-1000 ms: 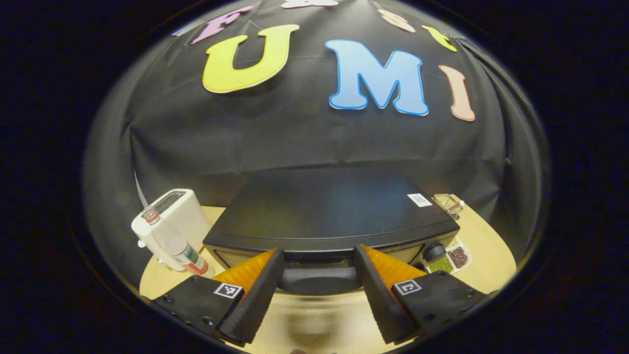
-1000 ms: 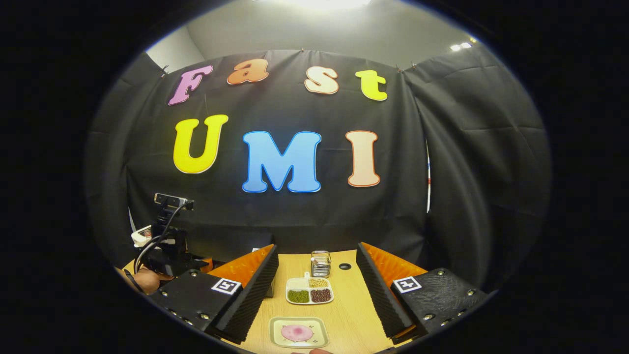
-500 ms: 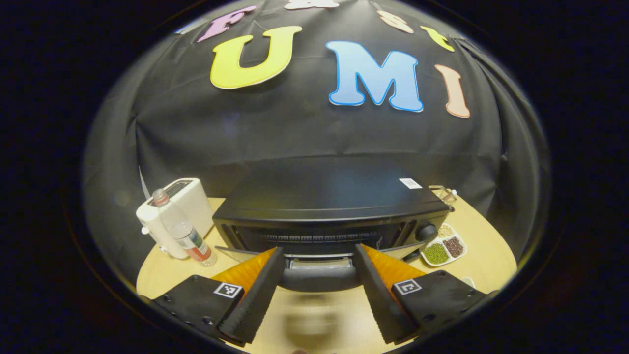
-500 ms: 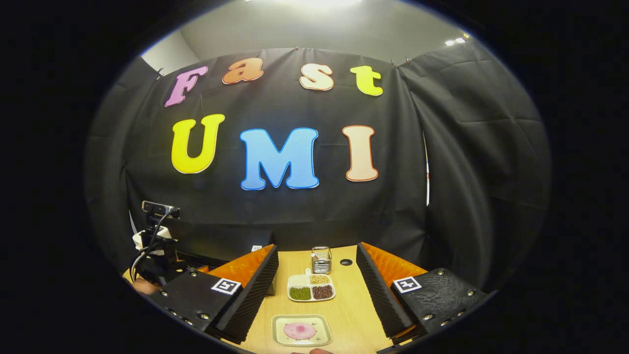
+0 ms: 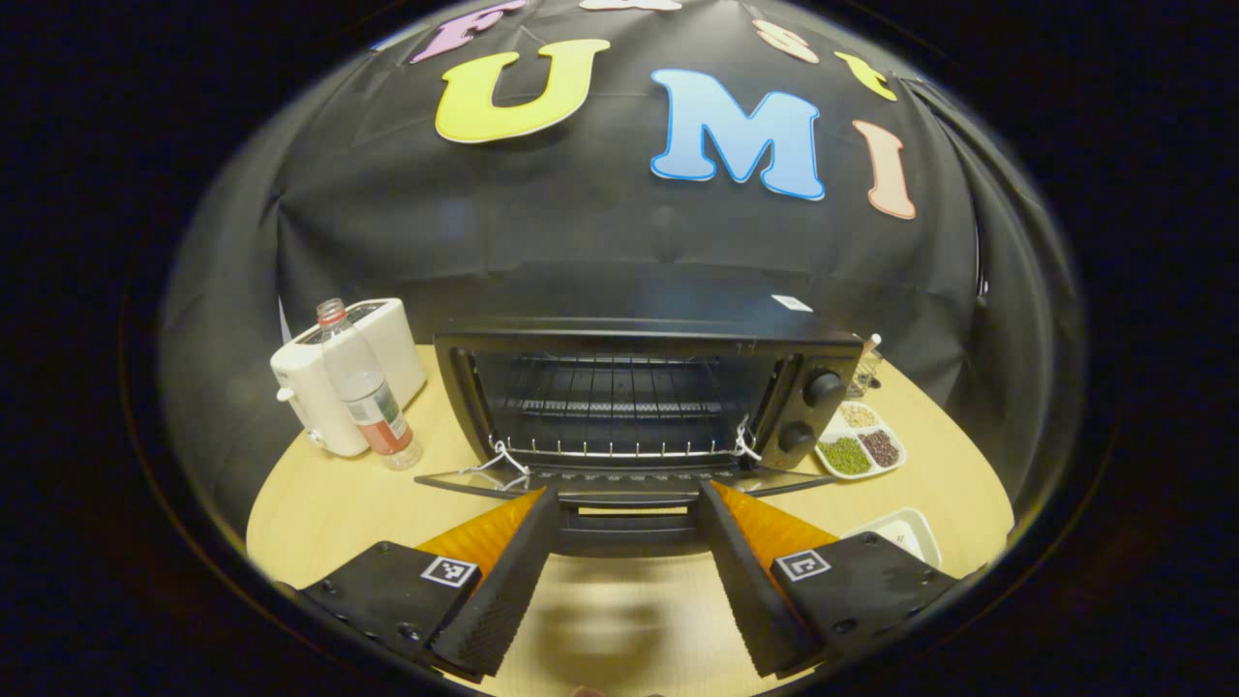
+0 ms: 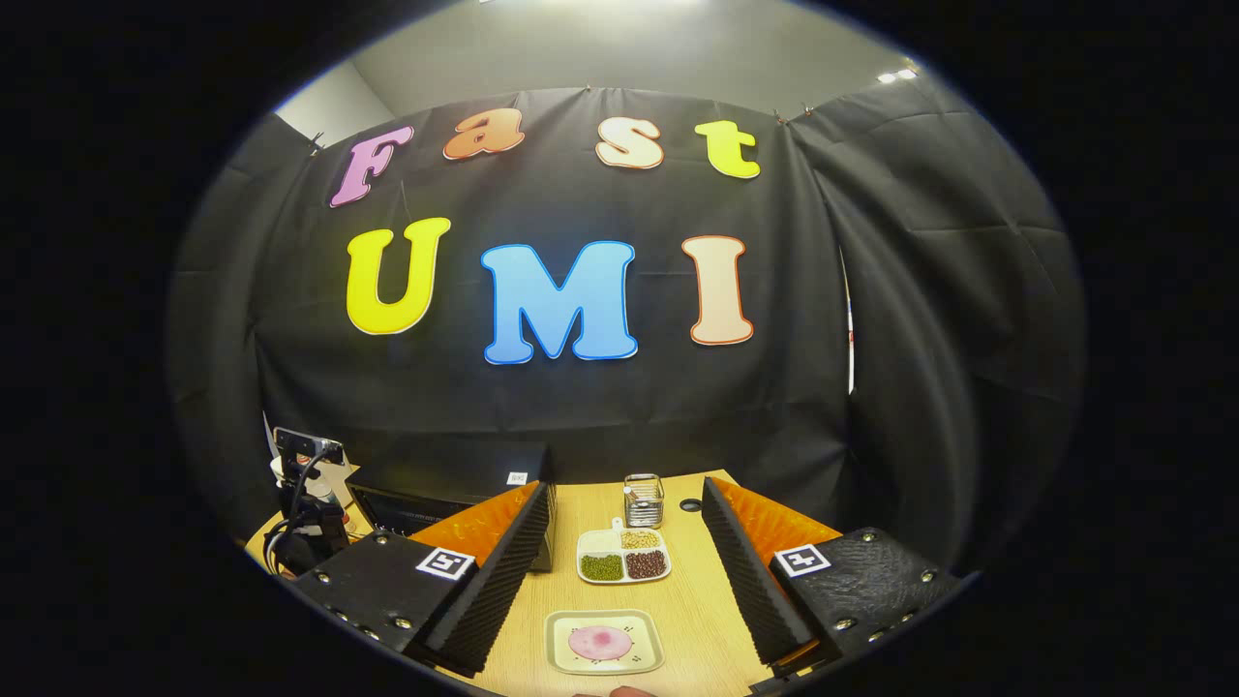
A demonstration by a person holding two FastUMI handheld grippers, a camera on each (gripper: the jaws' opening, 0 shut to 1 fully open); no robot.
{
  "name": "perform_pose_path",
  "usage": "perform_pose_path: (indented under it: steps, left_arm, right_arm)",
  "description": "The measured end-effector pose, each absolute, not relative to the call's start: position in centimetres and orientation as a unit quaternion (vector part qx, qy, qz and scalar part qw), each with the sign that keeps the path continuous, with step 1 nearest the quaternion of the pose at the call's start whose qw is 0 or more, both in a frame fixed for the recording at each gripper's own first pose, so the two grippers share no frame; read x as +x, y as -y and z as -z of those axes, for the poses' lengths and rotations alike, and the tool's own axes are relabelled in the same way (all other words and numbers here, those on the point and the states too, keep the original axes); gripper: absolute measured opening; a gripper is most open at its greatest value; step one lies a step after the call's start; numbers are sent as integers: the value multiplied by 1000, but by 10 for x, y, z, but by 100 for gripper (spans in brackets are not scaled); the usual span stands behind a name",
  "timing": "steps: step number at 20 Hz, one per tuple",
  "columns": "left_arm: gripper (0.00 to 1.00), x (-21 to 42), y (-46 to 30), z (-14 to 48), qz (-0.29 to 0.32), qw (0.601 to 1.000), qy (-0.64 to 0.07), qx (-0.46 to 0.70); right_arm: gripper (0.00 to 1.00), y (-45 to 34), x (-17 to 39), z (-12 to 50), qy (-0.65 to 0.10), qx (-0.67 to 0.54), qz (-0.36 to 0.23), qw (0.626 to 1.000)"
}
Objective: Open the electric oven with the left hand, put the food in, and close the electric oven.
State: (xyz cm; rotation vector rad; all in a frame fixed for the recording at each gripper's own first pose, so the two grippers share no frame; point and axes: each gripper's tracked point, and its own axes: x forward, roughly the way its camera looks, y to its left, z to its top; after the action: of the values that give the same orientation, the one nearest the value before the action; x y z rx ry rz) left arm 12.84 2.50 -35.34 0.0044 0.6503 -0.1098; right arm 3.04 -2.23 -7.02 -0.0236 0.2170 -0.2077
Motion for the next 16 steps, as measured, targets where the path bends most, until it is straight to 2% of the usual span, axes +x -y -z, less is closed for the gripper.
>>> perform_pose_path:
  steps: [3,4,7,8,9,10,11,16]
  left_arm:
    - [96,111,-26,371,56,939,-339,5]
    - [100,106,-26,379,57,936,-346,6]
    - [92,96,-31,396,56,930,-362,15]
    - [96,92,-34,399,53,929,-367,14]
    - [96,92,-37,396,50,930,-365,9]
    - [100,93,-38,391,49,934,-354,4]
    - [96,96,-40,380,48,938,-343,2]
    - [96,107,-54,296,50,963,-263,-13]
  right_arm:
    - [97,25,25,72,-113,-15,107,988]
    - [97,25,25,73,-113,-14,109,987]
    - [97,25,22,77,-121,-15,111,986]
    - [97,24,22,79,-124,-14,110,986]
    - [97,23,22,79,-126,-12,109,986]
    - [97,22,22,80,-125,-8,109,986]
    - [97,22,22,80,-127,-4,108,986]
    - [97,19,29,111,-174,25,86,981]
